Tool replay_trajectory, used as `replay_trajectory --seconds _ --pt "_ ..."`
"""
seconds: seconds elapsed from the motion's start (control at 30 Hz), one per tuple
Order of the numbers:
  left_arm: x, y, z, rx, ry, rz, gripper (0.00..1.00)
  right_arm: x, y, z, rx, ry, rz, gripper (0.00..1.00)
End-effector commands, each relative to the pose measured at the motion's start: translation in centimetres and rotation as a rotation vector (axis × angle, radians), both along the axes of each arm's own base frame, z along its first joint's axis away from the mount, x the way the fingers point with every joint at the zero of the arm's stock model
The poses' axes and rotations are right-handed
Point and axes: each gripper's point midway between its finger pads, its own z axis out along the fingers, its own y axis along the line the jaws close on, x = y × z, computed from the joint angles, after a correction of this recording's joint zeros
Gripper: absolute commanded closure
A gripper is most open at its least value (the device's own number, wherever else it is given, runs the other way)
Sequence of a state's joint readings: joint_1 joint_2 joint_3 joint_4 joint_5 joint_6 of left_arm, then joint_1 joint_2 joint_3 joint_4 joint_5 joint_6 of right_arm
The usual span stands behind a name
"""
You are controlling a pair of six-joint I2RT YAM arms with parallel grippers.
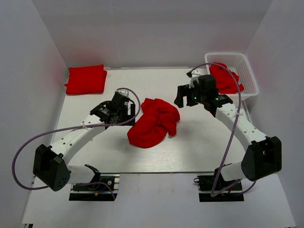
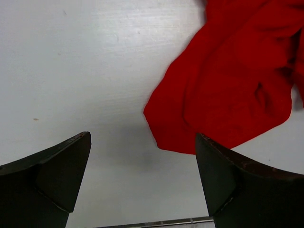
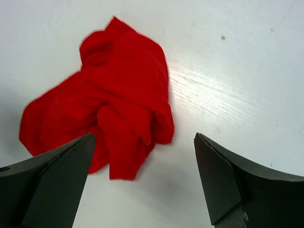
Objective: Fold and stack the t-shirts
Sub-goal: Flatten out the tshirt
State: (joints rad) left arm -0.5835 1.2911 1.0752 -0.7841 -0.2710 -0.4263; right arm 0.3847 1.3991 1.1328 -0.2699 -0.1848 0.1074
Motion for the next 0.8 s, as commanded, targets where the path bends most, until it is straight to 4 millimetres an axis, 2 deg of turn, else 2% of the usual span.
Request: replay_trajectory --seconds 0.0,0.03,0.07,0.1,0.2,0.27,0.4,0.53,0.6,0.67,0.77 --pt "-1.7 -1.1 -1.9 -0.066 0.074 -0.059 0.0 -2.6 -2.2 -2.1 -0.123 0.093 -0.017 0.1" --pt "-2.4 -1.0 -3.4 -0.068 0.105 -0.052 0.0 -3.5 -2.3 -2.8 -0.132 0.128 -0.008 0.1" --pt "-2.6 -1.0 -3.6 -0.08 0.1 -0.057 0.0 -3.9 -2.4 -2.6 -0.128 0.125 -0.008 0.1" --pt "-2.6 -1.1 -4.1 -0.087 0.102 -0.047 0.0 -4.9 -2.6 -4.2 -0.136 0.168 -0.005 0.1" --pt "-2.4 -1.5 -4.8 -0.127 0.066 -0.05 0.0 -6.6 -2.2 -5.4 -0.124 0.214 0.017 0.1" --pt "-2.1 -1.9 -5.4 -0.15 0.043 -0.058 0.0 -7.3 -1.5 -5.9 -0.106 0.231 0.045 0.1" --pt "-1.6 -2.5 -7.1 -0.146 0.069 -0.063 0.0 -8.8 -0.1 -8.3 -0.1 0.308 0.087 0.1" --pt "-1.7 -2.7 -9.1 -0.145 0.096 -0.059 0.0 -8.3 0.4 -9.6 -0.13 0.299 0.067 0.1" --pt "-1.3 -3.0 -9.3 -0.16 0.083 -0.051 0.03 -8.3 1.2 -10.0 -0.126 0.302 0.087 0.1" --pt "-1.4 -2.1 -10.6 -0.115 0.1 -0.012 0.06 -8.6 1.9 -10.8 -0.129 0.331 0.105 0.1" --pt "-1.7 -2.0 -12.0 -0.081 0.129 0.002 0.11 -8.9 2.5 -11.8 -0.137 0.353 0.109 0.1"
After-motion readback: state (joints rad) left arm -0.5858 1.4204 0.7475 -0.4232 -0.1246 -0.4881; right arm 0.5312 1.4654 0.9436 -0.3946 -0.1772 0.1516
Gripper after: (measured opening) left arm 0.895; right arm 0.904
